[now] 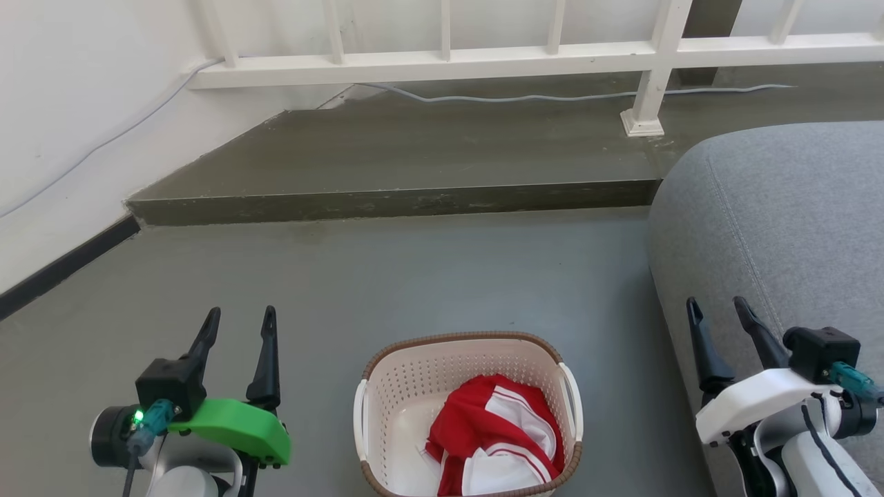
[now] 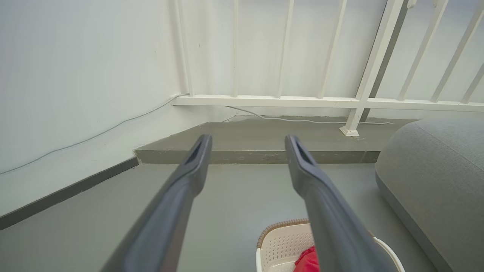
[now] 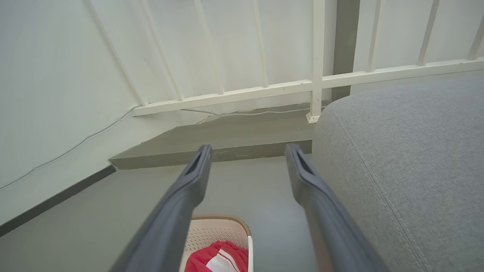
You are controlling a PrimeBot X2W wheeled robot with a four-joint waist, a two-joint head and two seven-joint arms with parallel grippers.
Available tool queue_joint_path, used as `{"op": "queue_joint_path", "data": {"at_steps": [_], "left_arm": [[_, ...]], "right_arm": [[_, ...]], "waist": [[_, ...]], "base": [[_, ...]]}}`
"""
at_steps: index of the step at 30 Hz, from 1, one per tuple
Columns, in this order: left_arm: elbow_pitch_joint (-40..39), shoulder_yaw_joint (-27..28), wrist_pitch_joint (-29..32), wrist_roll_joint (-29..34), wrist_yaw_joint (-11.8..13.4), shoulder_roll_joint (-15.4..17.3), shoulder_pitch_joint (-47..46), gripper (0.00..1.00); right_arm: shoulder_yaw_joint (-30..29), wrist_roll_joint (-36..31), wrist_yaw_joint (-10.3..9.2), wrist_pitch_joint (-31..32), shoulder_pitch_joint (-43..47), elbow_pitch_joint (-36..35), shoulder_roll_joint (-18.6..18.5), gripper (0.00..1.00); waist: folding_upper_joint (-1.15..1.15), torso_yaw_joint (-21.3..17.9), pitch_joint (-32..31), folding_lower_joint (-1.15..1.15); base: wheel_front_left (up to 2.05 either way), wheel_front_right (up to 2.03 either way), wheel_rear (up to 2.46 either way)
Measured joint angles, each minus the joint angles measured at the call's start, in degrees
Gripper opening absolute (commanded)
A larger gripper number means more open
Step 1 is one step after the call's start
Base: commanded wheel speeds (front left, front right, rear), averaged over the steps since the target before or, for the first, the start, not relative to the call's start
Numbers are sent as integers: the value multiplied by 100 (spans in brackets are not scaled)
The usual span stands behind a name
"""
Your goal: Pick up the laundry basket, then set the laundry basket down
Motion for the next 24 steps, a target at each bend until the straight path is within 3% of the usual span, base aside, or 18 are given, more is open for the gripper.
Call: {"op": "queue_joint_path", "data": {"at_steps": [13,24], "left_arm": [[3,-188,-250,788,141,0,-2,100],[149,-156,-266,779,142,-8,-2,100]], "right_arm": [[188,-947,-55,-261,-23,37,-65,100],[170,-972,-93,-271,-40,78,-59,100]], "waist": [[0,-24,-4,0],[0,-28,12,0]], "base": [[0,0,0],[0,0,0]]}}
